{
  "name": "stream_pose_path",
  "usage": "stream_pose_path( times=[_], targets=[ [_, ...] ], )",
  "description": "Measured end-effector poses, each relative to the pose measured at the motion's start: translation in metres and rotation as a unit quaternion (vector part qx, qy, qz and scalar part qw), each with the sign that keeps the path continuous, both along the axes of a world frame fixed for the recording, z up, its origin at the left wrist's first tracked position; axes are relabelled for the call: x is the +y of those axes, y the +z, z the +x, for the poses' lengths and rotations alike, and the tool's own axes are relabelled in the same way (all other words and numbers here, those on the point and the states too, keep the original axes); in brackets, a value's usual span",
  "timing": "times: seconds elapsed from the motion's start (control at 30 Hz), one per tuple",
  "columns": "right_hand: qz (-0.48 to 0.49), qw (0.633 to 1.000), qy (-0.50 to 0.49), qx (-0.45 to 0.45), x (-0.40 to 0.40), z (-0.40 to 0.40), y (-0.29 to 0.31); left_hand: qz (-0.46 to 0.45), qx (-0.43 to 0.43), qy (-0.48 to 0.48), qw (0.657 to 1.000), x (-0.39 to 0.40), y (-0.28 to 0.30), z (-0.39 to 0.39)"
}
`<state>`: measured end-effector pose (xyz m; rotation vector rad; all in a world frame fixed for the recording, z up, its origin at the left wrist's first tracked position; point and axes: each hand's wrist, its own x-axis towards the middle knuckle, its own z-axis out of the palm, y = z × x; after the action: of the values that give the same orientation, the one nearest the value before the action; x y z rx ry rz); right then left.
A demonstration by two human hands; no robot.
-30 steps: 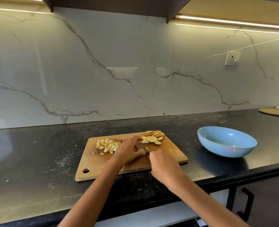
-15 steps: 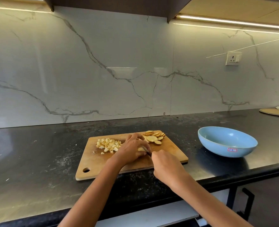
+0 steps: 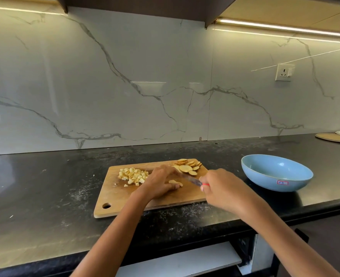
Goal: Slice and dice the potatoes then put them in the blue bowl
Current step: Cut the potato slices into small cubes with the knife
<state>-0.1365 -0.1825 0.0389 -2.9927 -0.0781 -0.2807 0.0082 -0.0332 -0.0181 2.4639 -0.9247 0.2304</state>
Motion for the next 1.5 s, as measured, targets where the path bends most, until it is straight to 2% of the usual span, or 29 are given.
stream_pose_path(
  times=[0.1, 0.23, 0.37, 0.47, 0.53, 0.63, 0.8, 1.23, 1.5],
  targets=[
    [0.055, 0.997, -0.005, -0.047, -0.002, 0.004, -0.002, -0.053, 0.033, 0.032, 0.998, 0.002, -0.002, -0.002],
    [0.106, 0.989, -0.014, -0.103, -0.009, 0.009, -0.008, -0.052, -0.013, 0.067, 0.996, -0.004, -0.006, -0.006],
    [0.217, 0.975, -0.002, -0.035, -0.020, 0.024, -0.024, -0.058, -0.033, 0.075, 0.995, -0.009, -0.006, -0.008],
    [0.281, 0.960, 0.007, -0.013, -0.021, 0.028, -0.032, -0.078, 0.004, 0.062, 0.995, -0.006, -0.004, -0.006],
    [0.256, 0.966, 0.002, -0.044, -0.023, 0.030, -0.035, -0.093, 0.049, 0.057, 0.993, 0.001, 0.000, -0.004],
    [0.150, 0.987, -0.016, -0.061, -0.020, 0.028, -0.037, -0.121, 0.091, 0.049, 0.987, 0.010, 0.005, 0.000],
    [0.058, 0.994, -0.017, -0.092, -0.001, 0.024, -0.048, -0.125, 0.094, 0.049, 0.986, 0.009, 0.004, -0.002],
    [-0.015, 0.996, 0.005, -0.091, 0.021, 0.021, -0.059, -0.148, 0.060, 0.067, 0.985, 0.005, 0.001, -0.003],
    [0.003, 0.998, 0.019, -0.057, 0.025, 0.031, -0.054, -0.146, 0.041, 0.069, 0.986, 0.004, -0.001, -0.006]
  ],
)
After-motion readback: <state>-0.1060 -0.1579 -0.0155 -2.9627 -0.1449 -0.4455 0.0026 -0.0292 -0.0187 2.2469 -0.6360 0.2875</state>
